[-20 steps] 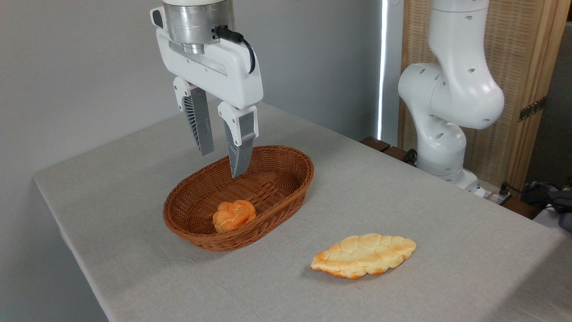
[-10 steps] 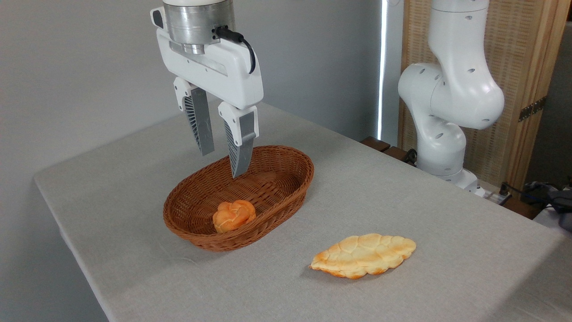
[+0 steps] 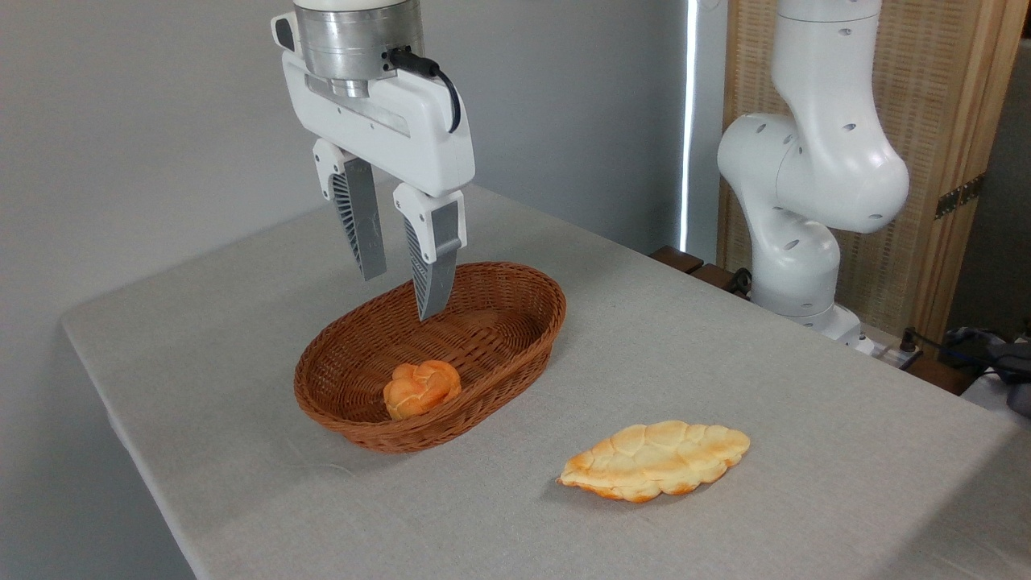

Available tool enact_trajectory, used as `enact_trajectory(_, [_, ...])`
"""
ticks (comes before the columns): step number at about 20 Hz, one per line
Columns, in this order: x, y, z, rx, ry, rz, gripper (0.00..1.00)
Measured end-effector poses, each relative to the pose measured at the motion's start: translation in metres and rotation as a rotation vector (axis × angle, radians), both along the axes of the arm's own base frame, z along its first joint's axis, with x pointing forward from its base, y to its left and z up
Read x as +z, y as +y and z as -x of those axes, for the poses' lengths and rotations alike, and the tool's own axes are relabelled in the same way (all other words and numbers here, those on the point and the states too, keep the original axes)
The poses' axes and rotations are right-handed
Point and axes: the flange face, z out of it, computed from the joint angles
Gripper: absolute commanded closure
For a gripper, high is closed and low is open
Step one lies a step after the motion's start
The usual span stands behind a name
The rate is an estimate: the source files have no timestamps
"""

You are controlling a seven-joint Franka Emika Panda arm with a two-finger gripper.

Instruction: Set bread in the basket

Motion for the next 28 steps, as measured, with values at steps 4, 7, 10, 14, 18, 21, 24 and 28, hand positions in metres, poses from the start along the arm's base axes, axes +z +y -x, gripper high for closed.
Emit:
enact_trajectory(4, [0.0,0.0,0.0,0.0,0.0,0.0,0.0])
enact_trajectory(7, [0.0,0.0,0.0,0.0,0.0,0.0,0.0])
enact_trajectory(10, [0.0,0.0,0.0,0.0,0.0,0.0,0.0])
enact_trajectory(14, [0.001,0.0,0.001,-0.006,-0.001,0.0,0.0])
enact_trajectory(18, [0.003,0.003,0.012,-0.066,0.001,-0.002,0.0])
enact_trajectory(21, [0.004,0.01,0.029,-0.112,0.012,-0.001,0.0])
enact_trajectory(24, [0.004,0.021,0.042,-0.133,0.012,0.003,0.0])
enact_trajectory(28, [-0.005,0.046,0.067,-0.201,0.024,0.013,0.0])
